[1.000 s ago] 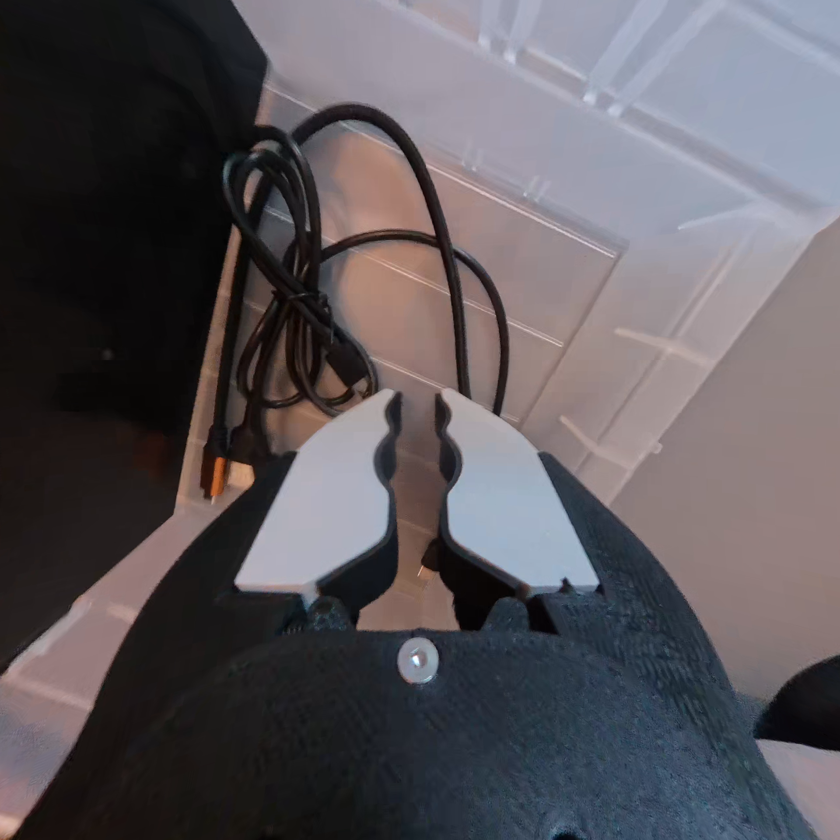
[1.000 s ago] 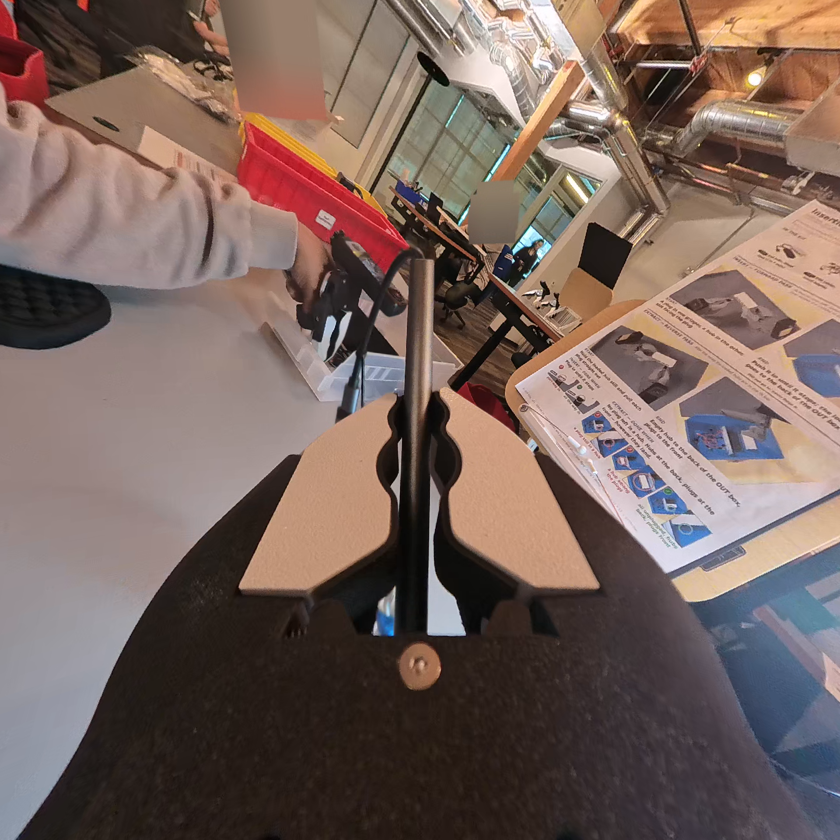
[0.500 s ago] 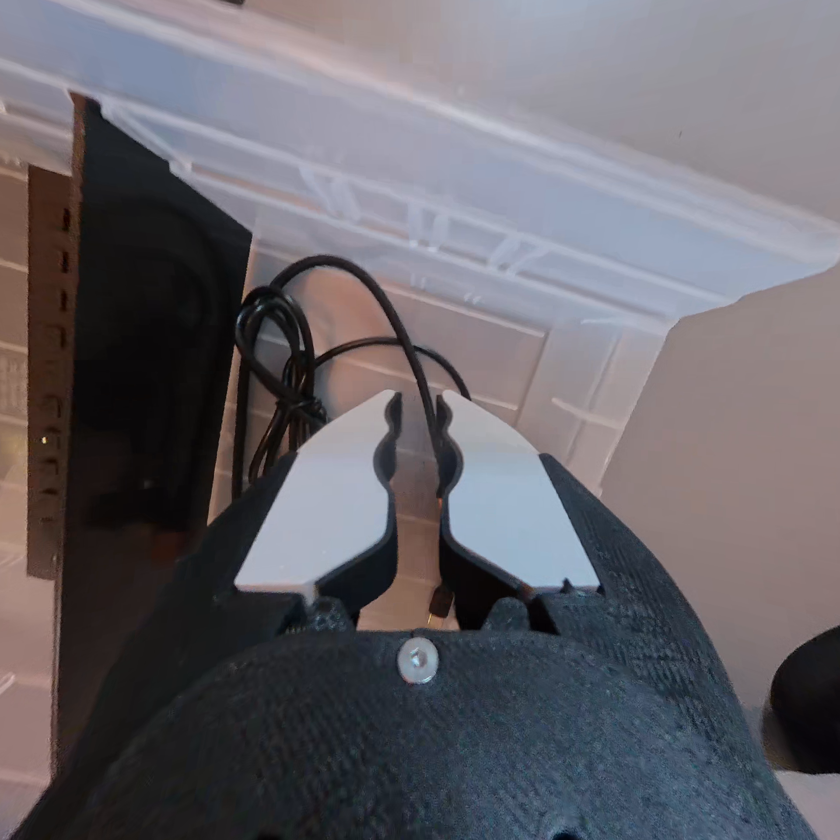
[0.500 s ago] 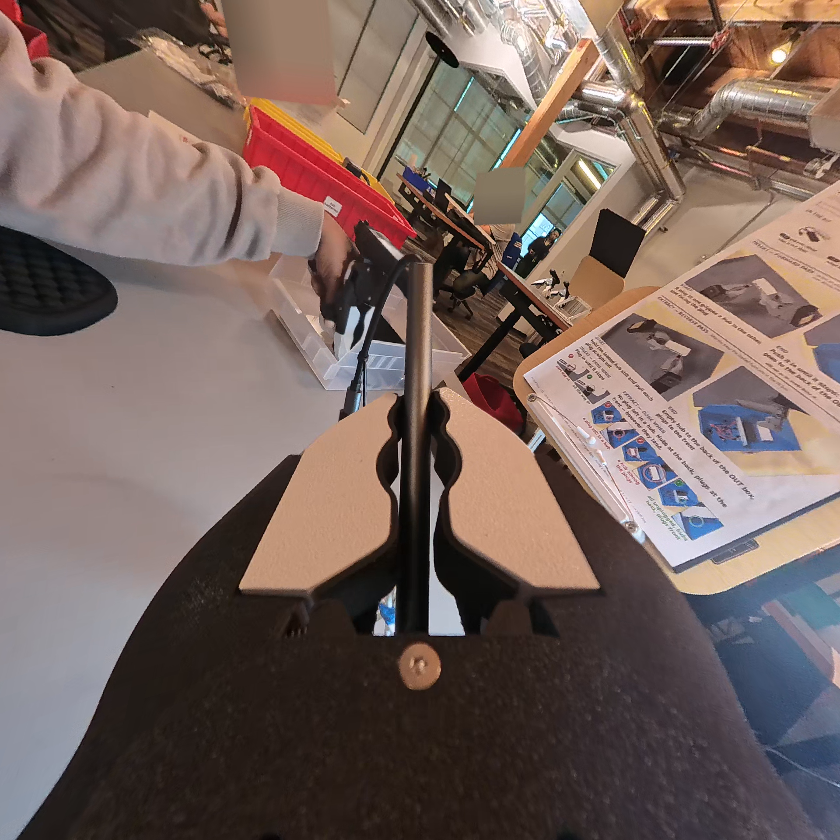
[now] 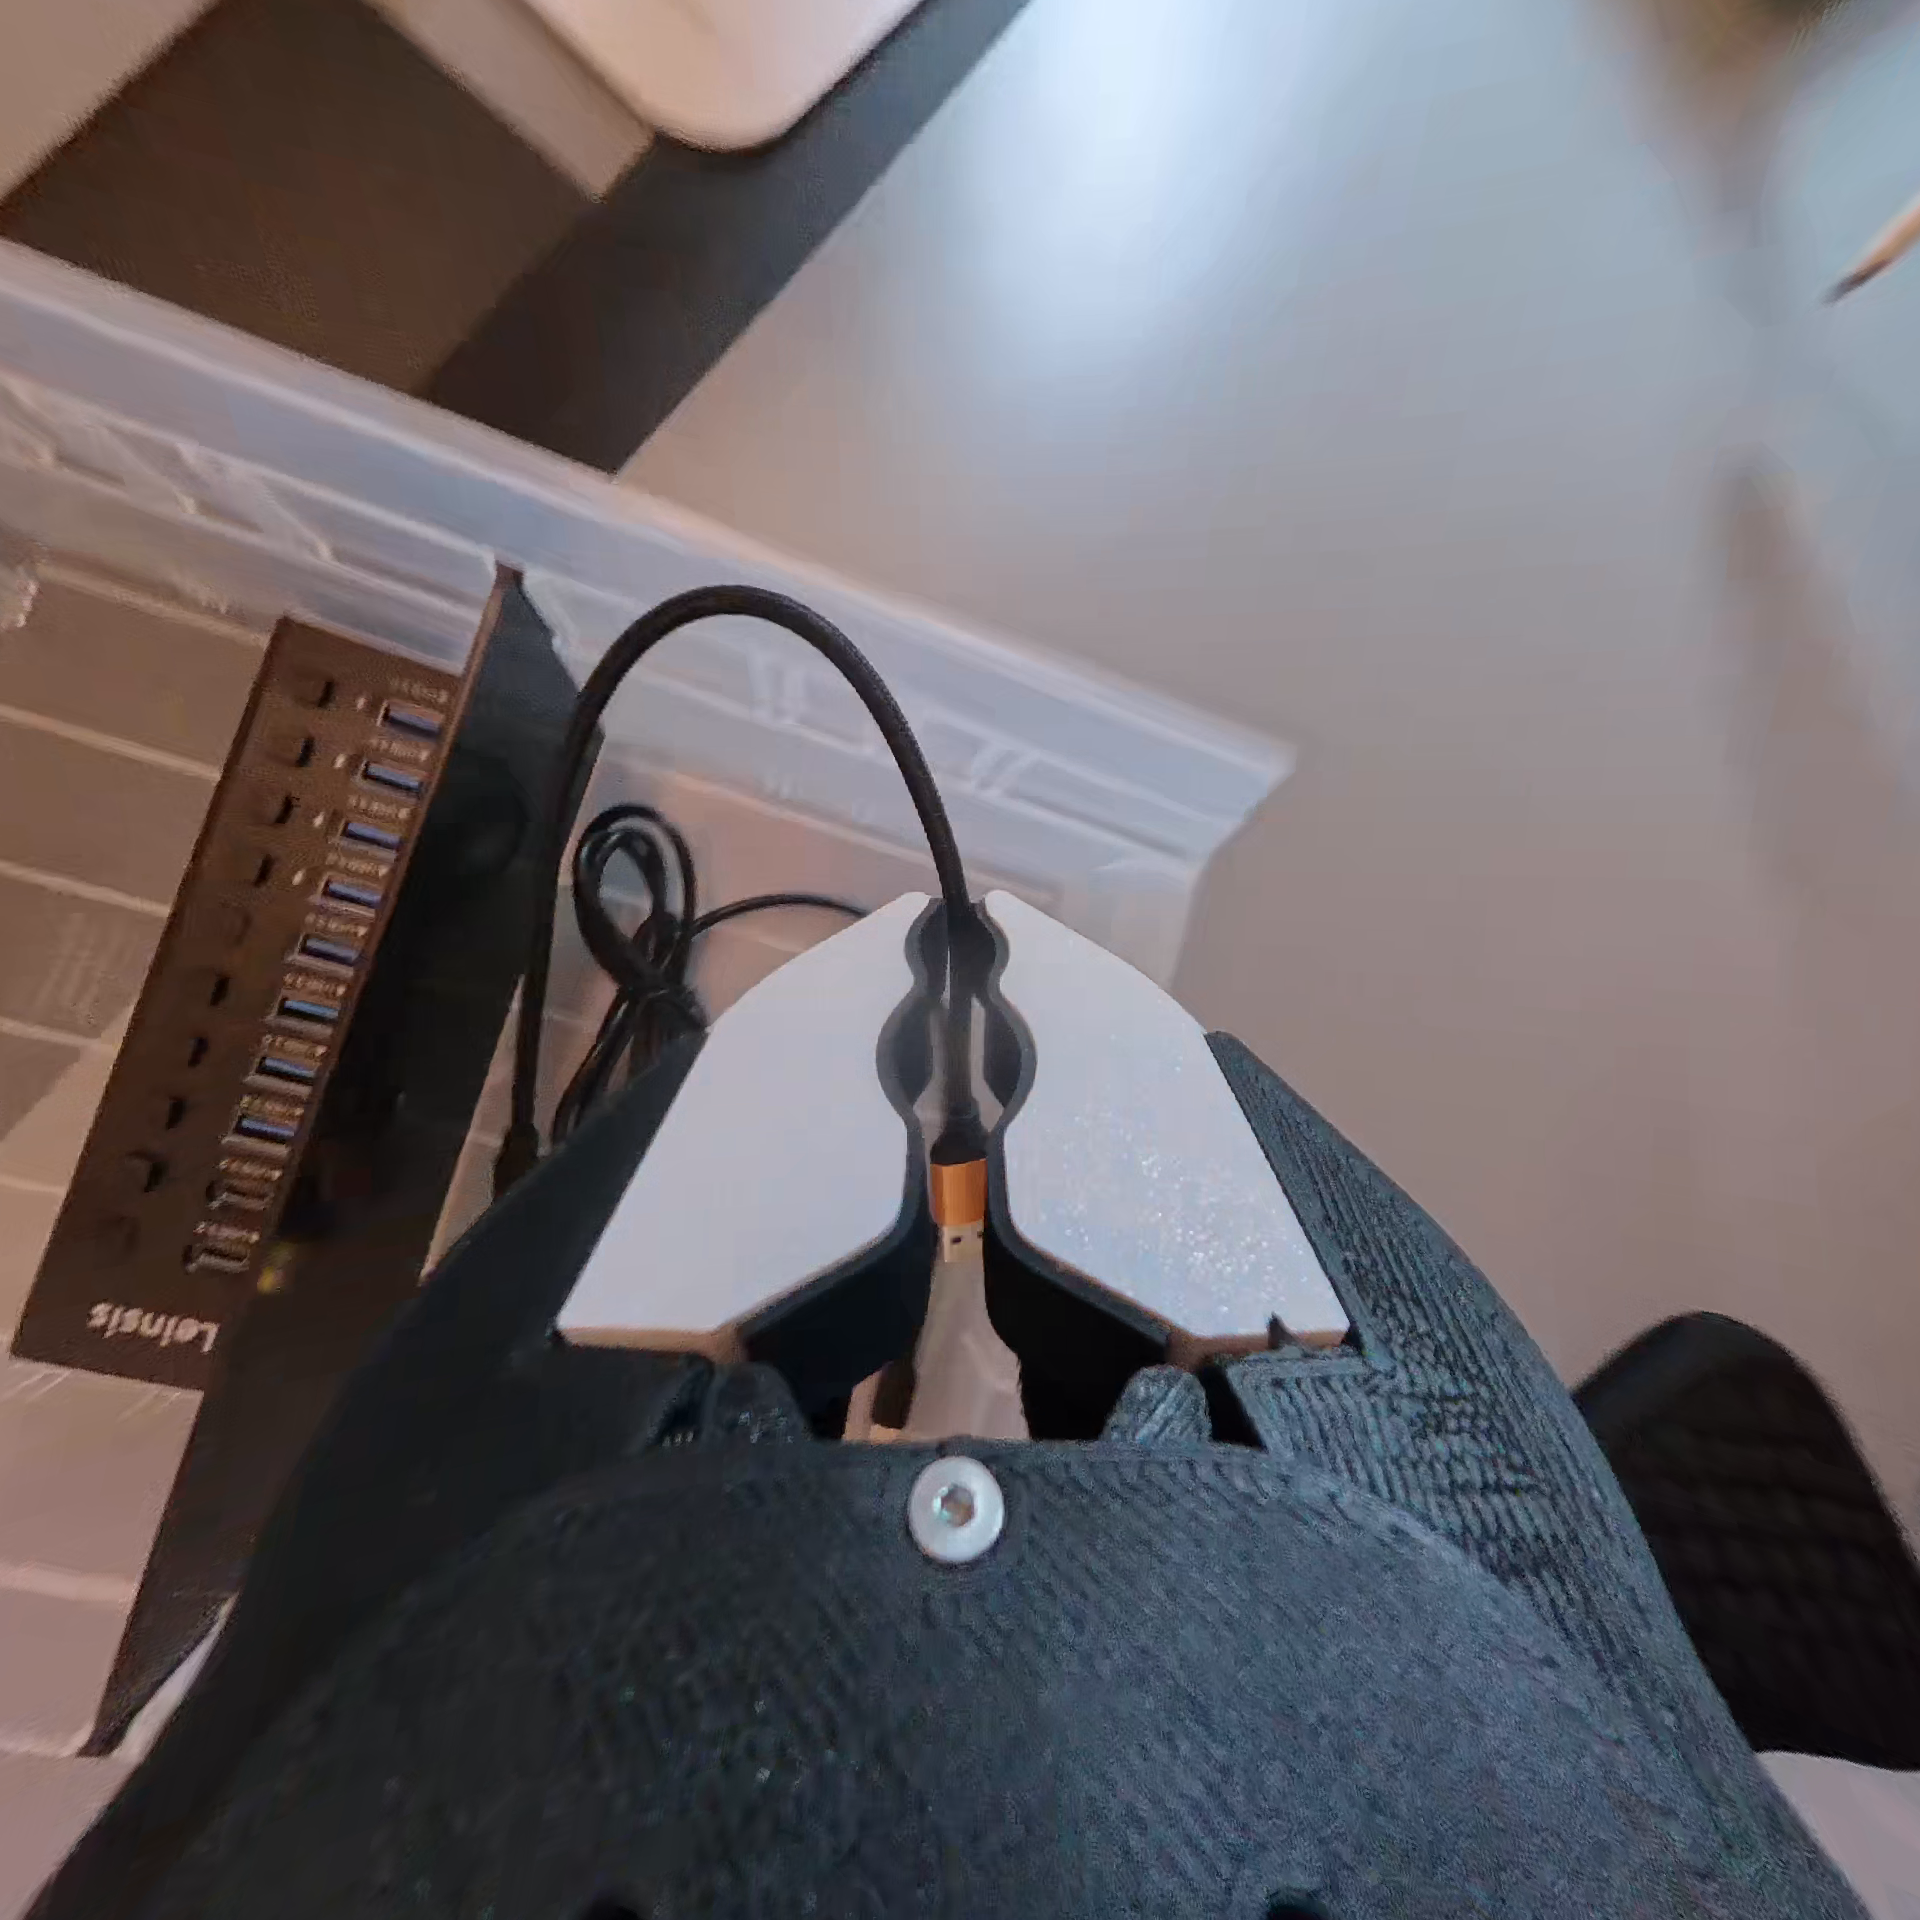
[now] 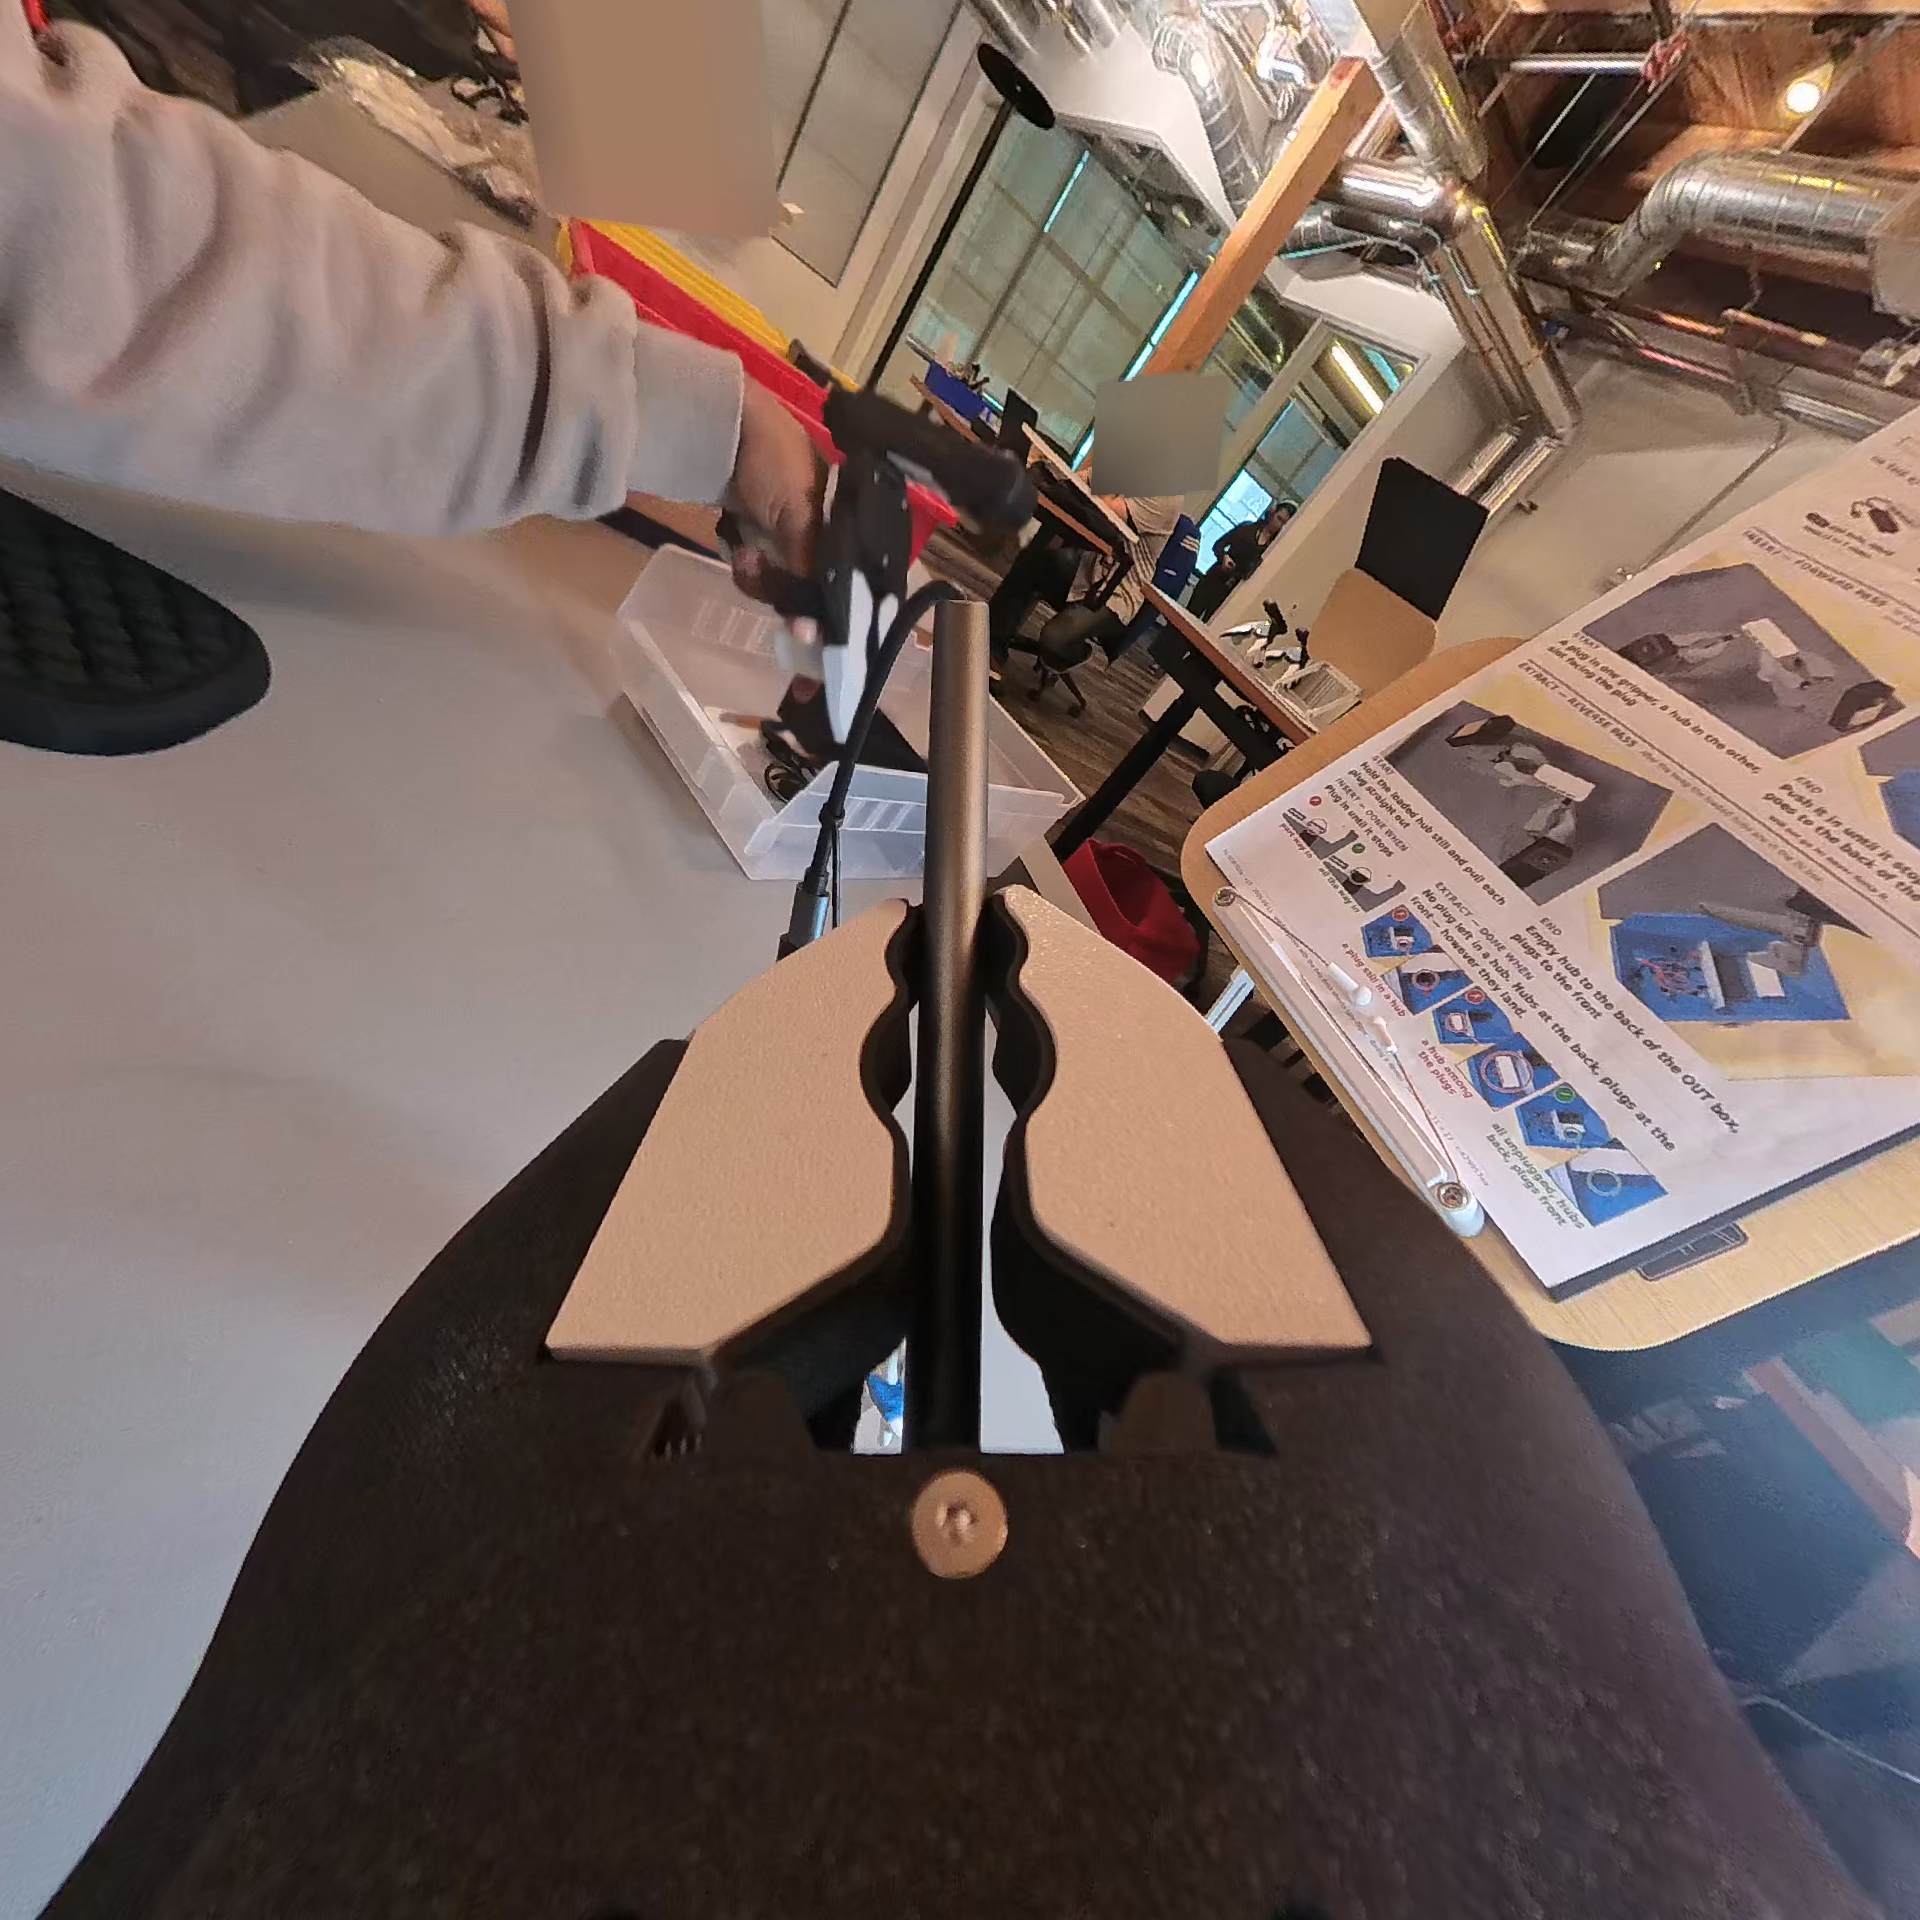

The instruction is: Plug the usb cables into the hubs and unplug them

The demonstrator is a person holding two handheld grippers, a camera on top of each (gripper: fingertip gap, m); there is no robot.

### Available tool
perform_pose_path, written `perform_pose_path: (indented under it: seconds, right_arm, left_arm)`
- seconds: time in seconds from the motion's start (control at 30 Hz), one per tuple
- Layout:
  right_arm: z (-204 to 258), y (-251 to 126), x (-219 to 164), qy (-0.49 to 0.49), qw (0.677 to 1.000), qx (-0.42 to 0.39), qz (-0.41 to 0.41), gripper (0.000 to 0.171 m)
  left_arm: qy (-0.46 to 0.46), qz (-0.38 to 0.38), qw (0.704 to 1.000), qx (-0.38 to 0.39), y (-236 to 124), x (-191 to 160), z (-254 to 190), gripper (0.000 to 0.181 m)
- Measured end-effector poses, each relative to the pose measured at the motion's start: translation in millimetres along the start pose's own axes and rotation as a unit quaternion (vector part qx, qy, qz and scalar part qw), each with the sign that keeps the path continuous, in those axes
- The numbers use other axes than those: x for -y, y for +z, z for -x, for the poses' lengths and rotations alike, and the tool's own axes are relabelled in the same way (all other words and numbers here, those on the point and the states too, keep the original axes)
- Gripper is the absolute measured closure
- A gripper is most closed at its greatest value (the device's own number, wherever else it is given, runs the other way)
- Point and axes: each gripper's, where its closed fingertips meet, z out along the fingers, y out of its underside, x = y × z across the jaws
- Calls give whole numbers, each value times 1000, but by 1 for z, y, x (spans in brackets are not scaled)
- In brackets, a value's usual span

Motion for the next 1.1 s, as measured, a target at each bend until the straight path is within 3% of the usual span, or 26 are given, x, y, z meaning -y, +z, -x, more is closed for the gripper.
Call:
perform_pose_path:
  seconds: [0.03, 0.27, 0.4, 0.53, 0.7, 0.9, 1.03, 1.1]
  right_arm:
    - [1, 0, 0, -1, 1000, 1, 0, 161]
    - [5, 1, 9, -9, 1000, 4, -7, 161]
    - [8, 3, 9, -7, 1000, 7, -8, 161]
    - [8, 3, 12, 0, 1000, 9, -15, 161]
    - [0, -7, 21, 22, 999, 5, -41, 161]
    - [-11, -22, 25, 52, 996, 0, -67, 161]
    - [-15, -27, 26, 68, 994, 5, -83, 161]
    - [-16, -30, 26, 80, 993, 8, -91, 161]
  left_arm:
    - [-2, -32, 999, -25, -11, 9, -9, 176]
    - [6, -230, 967, -109, -75, 64, -61, 177]
    - [63, -266, 953, -126, -76, 78, -111, 177]
    - [122, -242, 953, -134, -42, 80, -164, 177]
    - [135, -173, 968, -124, 31, 77, -209, 177]
    - [14, -142, 982, -126, 113, 81, -198, 177]
    - [-34, -154, 980, -123, 140, 91, -182, 175]
    - [-30, -162, 978, -124, 144, 98, -179, 160]
